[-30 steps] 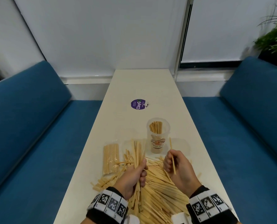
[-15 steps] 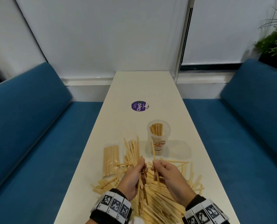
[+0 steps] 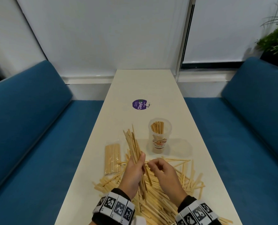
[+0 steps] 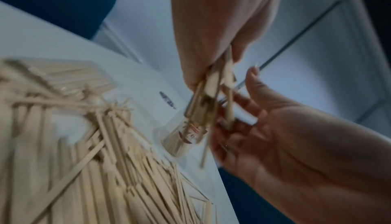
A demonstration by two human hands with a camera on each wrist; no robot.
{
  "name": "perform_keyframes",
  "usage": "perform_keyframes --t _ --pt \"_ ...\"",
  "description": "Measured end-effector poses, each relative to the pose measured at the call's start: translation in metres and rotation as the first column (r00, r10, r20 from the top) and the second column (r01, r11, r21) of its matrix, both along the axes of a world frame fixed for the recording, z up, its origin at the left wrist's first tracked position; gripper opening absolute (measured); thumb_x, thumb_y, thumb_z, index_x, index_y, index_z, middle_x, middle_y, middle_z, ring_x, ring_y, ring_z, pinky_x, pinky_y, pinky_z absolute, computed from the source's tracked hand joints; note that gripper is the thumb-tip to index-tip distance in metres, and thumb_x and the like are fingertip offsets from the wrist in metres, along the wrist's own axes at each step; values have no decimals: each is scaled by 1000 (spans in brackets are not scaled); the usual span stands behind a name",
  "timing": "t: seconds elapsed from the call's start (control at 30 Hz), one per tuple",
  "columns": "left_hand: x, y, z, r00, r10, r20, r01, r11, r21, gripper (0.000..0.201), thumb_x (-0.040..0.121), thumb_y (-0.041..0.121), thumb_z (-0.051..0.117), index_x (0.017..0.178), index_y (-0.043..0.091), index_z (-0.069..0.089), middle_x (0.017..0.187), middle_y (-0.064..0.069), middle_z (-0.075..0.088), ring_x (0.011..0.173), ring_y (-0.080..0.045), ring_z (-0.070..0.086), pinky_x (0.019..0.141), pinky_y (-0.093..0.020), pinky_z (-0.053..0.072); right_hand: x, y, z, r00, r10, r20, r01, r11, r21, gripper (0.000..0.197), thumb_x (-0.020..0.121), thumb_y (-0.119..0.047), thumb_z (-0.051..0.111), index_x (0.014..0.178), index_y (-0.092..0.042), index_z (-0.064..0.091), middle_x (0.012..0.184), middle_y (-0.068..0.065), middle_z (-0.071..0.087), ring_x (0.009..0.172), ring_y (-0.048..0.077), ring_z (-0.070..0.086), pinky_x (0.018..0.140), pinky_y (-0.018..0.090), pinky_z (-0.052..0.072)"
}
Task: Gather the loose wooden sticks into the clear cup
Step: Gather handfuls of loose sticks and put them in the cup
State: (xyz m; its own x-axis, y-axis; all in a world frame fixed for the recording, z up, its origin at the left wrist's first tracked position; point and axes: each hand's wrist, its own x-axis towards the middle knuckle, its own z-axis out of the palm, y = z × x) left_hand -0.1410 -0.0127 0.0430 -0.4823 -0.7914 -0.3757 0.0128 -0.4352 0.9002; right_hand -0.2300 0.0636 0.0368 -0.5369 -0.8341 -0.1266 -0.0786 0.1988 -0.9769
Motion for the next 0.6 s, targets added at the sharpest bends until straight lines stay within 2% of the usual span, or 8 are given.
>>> perform_keyframes --t 0.07,0.13,0.2,0.23,0.3,0.37,0.47,0.6 --pt "-3 3 7 999 47 9 -45 988 -148 50 92 41 48 135 15 42 123 -6 58 119 -24 52 106 -40 39 -2 -3 -1 952 -59 301 6 985 175 32 94 -45 44 102 -18 60 98 -1 65 91 16 61 79 31 52" --pt "-4 7 16 997 73 6 -68 953 -295 46 90 44 44 123 12 48 94 1 59 100 -27 55 94 -34 44 -6 -5 -5 720 -173 672 -77 942 325 47 92 -51 44 108 -8 55 97 10 60 83 25 60 75 41 54" --pt "-6 12 23 998 64 -9 -62 917 -393 32 89 44 43 113 24 52 88 16 55 90 -8 55 80 -18 42 -8 -7 -7 467 -230 854 -120 940 319 52 90 -51 48 111 -3 52 96 18 57 83 31 58 72 44 56" --pt "-7 14 24 999 46 -15 -48 908 -416 19 91 40 43 108 35 51 93 22 56 92 6 55 78 -11 39 -8 -8 -5 407 -226 885 -117 948 296 52 91 -49 47 113 -2 52 97 20 58 86 33 59 71 44 55" --pt "-8 17 25 1000 12 -5 -12 896 -444 10 95 34 43 98 42 48 97 25 57 87 21 52 73 -6 39 -4 -10 6 386 -188 903 -119 961 251 48 95 -43 43 112 1 54 92 22 64 83 34 63 68 43 54" --pt "-8 17 22 1000 1 -9 -6 875 -485 10 95 30 44 93 39 48 90 18 58 78 19 54 70 -4 42 2 -11 18 379 -132 916 -141 970 198 44 97 -38 42 109 2 56 76 20 67 65 29 67 54 35 54" --pt "-6 16 17 999 29 -13 -32 855 -517 5 91 33 48 91 29 51 76 8 57 67 6 56 66 -10 45 6 -12 24 392 -63 918 -118 986 118 43 98 -30 42 112 7 58 77 21 68 67 29 68 55 34 58" --pt "-1 17 7 998 65 28 -44 884 -465 36 81 49 48 106 23 55 69 1 56 72 -19 58 69 -24 47 4 -11 17 476 -55 878 -109 987 121 44 96 -35 44 101 4 63 86 17 62 82 28 62 68 35 56"
